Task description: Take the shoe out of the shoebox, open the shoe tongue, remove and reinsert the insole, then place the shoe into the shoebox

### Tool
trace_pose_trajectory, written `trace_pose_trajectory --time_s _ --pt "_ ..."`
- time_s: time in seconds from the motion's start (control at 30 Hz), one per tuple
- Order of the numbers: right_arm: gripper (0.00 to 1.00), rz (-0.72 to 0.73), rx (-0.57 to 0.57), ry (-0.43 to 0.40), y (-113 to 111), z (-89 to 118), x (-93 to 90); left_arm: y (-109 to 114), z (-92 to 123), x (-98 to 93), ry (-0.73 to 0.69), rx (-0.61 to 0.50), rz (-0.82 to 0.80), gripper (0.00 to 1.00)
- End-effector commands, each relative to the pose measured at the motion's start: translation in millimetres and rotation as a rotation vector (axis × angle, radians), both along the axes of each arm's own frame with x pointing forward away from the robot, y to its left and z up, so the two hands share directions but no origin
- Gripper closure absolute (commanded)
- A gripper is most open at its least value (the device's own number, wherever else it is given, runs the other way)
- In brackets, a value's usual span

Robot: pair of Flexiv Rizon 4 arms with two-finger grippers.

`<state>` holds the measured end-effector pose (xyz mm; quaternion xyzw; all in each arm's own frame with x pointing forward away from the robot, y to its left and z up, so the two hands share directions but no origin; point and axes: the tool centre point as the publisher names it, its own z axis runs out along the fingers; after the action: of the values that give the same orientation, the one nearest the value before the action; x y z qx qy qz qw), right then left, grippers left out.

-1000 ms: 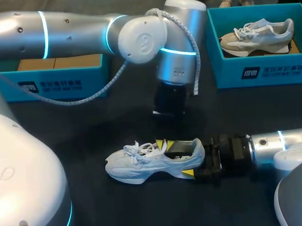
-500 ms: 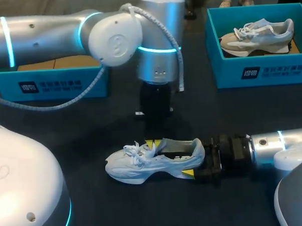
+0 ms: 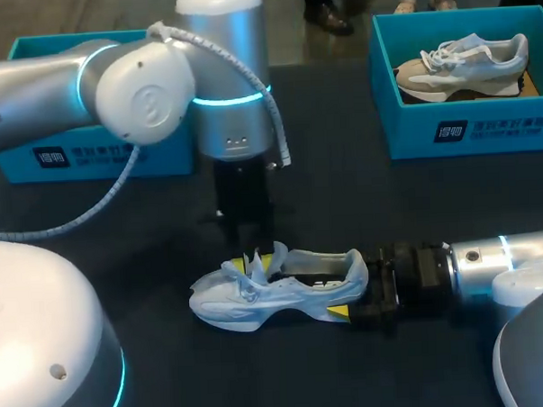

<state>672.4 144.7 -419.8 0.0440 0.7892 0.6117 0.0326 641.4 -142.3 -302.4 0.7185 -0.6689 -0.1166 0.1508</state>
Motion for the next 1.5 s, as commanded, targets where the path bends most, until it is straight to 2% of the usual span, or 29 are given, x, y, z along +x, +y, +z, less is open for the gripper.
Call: trace_pose_trajectory --time_s 0.03,0.1,0.17,0.4,0.53,0.67,0.87,0.93,0.97,1.0,1.13,1.5 --pt "1.0 -0.003 -0.002 -0.001 -0.1 -1.5 0.3 -7.4 0.3 -2.2 -0.029 -0.018 -0.034 0.39" --pt "1.0 -0.003 -0.002 -0.001 -0.1 -1.5 0.3 -14.0 0.6 0.4 -0.04 -0.002 -0.067 0.35" --pt "1.0 -0.003 -0.002 -0.001 -0.1 -1.5 0.3 -19.7 0.9 3.5 -0.035 0.013 -0.114 0.39" --pt "1.0 -0.003 -0.002 -0.001 -0.1 -1.5 0.3 -38.3 0.9 17.5 -0.091 0.086 -0.235 0.4" --pt "1.0 -0.003 -0.002 -0.001 -0.1 -1.5 0.3 -41.5 -1.3 23.9 -0.089 0.125 -0.292 0.51" --pt "1.0 -0.003 -0.002 -0.001 -0.1 -1.5 0.3 -38.5 -5.7 22.8 -0.081 0.155 -0.348 0.52" --pt "1.0 -0.003 -0.002 -0.001 -0.1 -1.5 0.3 -28.7 -9.6 20.0 -0.094 0.181 -0.385 0.63" --pt "1.0 -0.003 -0.002 -0.001 -0.1 -1.5 0.3 -24.6 -9.8 21.2 -0.096 0.182 -0.372 0.82" --pt "1.0 -0.003 -0.002 -0.001 -0.1 -1.5 0.3 -22.3 -9.3 22.0 -0.097 0.182 -0.369 0.96" --pt "1.0 -0.003 -0.002 -0.001 -0.1 -1.5 0.3 -19.3 -9.0 22.4 -0.097 0.177 -0.362 1.0" --pt "1.0 -0.003 -0.002 -0.001 -0.1 -1.5 0.3 -6.9 -7.4 21.0 -0.101 0.144 -0.296 1.0" --pt "1.0 -0.003 -0.002 -0.001 -0.1 -1.5 0.3 34.1 -1.1 1.2 -0.176 0.001 -0.039 1.0"
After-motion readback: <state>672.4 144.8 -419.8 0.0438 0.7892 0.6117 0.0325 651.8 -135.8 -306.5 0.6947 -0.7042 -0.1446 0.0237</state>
